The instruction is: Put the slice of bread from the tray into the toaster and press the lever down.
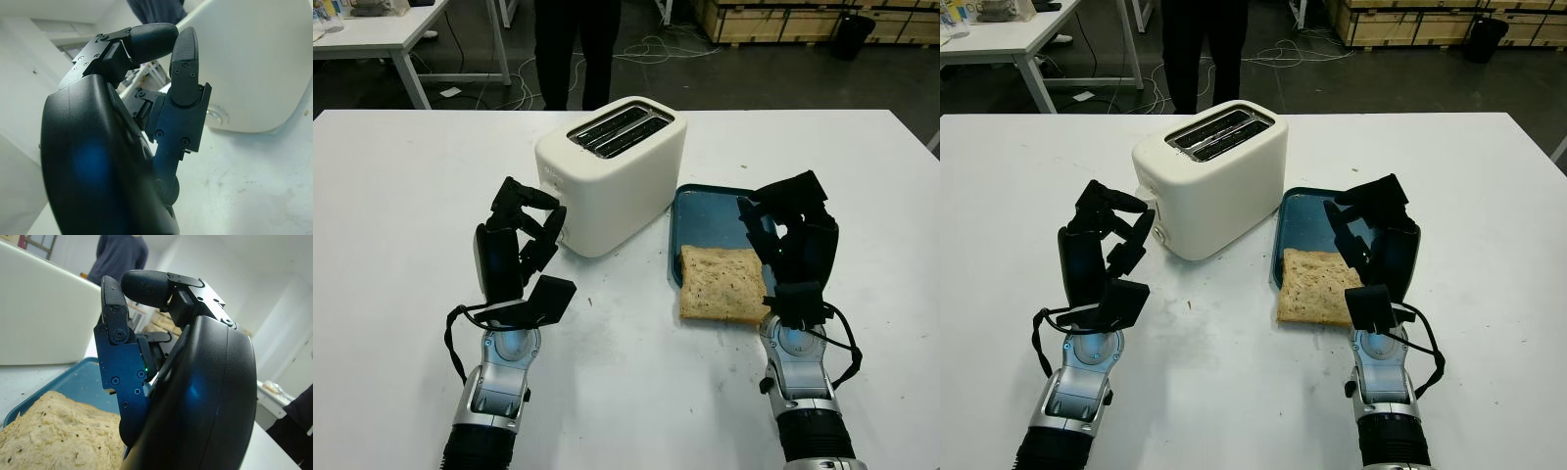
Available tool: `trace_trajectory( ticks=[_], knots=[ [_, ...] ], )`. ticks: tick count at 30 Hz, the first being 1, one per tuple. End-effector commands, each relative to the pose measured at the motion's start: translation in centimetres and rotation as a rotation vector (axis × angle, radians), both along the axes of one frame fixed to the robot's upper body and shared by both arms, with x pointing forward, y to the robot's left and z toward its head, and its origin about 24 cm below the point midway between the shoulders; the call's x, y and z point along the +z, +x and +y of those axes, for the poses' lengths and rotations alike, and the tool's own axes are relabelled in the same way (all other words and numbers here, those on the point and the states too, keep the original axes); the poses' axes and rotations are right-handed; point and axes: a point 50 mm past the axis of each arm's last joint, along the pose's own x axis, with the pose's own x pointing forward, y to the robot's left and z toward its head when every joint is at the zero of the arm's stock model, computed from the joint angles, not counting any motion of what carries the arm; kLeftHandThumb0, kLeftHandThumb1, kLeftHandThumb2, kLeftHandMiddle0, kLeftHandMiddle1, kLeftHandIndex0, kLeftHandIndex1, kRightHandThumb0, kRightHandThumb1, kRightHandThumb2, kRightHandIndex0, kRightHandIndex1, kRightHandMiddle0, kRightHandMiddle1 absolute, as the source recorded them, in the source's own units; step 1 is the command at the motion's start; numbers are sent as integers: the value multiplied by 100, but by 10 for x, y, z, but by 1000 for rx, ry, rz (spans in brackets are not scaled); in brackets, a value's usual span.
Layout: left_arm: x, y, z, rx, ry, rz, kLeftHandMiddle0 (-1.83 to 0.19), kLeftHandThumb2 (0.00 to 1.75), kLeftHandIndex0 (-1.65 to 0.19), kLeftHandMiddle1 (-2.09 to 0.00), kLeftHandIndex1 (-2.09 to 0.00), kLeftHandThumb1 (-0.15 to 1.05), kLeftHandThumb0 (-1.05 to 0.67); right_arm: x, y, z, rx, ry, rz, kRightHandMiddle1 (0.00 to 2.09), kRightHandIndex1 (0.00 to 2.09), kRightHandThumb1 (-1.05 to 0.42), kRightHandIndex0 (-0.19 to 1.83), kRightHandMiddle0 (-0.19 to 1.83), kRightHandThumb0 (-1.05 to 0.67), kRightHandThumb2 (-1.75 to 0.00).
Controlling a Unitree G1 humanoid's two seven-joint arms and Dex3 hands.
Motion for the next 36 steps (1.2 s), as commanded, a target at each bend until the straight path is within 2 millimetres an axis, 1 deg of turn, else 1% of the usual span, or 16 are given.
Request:
trace_trajectory(
  ticks=[1,8,13,14,15,16,17,18,19,20,21,22,25,28,31,36],
  knots=[
    [3,2,-1,-10,4,-12,-77,22,-53,-175,-157,92,-38,4,1,1,2,-13,-20,162,175,-92,55,44,-40,-12],
    [5,2,-2,-20,1,-18,-77,23,-54,-175,-157,92,-38,6,1,1,-3,-26,-25,160,175,-92,55,46,-40,-13],
    [6,2,0,-18,9,-18,-77,22,-53,-175,-157,92,-38,6,1,3,48,-57,-15,167,175,-92,52,37,-36,-12],
    [6,2,0,-14,11,-17,-77,22,-53,-175,-157,92,-38,6,1,3,60,-92,-9,166,175,-92,50,36,-38,-10],
    [6,2,1,-11,12,-17,-76,22,-53,-175,-157,92,-39,8,-1,1,67,-149,-1,154,173,-92,48,39,-41,-8],
    [6,2,1,-10,14,-20,-77,22,-54,-175,-157,92,-39,11,-5,-1,68,-232,3,133,165,-92,48,45,-43,-6],
    [7,2,1,-11,11,-21,-77,22,-54,-175,-156,92,-39,14,-11,-4,65,-356,-3,105,150,-92,51,55,-46,-3],
    [7,2,1,-11,9,-20,-77,22,-54,-175,-156,92,-39,18,-17,-6,61,-484,-10,68,126,-91,52,64,-48,-2],
    [7,2,1,-12,7,-19,-77,22,-54,-175,-156,92,-39,21,-24,-9,58,-622,-8,31,89,-91,54,69,-52,-1],
    [7,2,2,-13,7,-18,-77,22,-54,-175,-156,92,-39,23,-30,-10,57,-719,-1,16,59,-91,57,68,-56,0],
    [7,2,2,-15,4,-18,-77,22,-54,-175,-156,92,-39,25,-37,-12,58,-821,7,8,37,-91,61,66,-59,0],
    [7,2,2,-15,3,-17,-77,22,-54,-175,-156,92,-39,25,-44,-14,57,-921,13,3,20,-91,59,57,-63,0],
    [7,3,2,-20,1,-18,-77,23,-54,-175,-155,92,-39,22,-62,-17,62,-1149,67,0,3,-90,46,41,-69,0],
    [8,3,1,-27,2,-20,-78,23,-53,-175,-155,92,-38,17,-73,-18,61,-1265,131,0,0,-87,33,31,-74,0],
    [8,3,2,-27,8,-21,-77,23,-53,-175,-156,92,-38,12,-80,-19,49,-1355,186,0,0,-83,27,24,-76,0],
    [8,3,3,-26,-1,-25,-77,23,-53,-175,-155,92,-37,6,-86,-20,53,-1482,256,0,0,-83,17,16,-77,0]
  ],
)
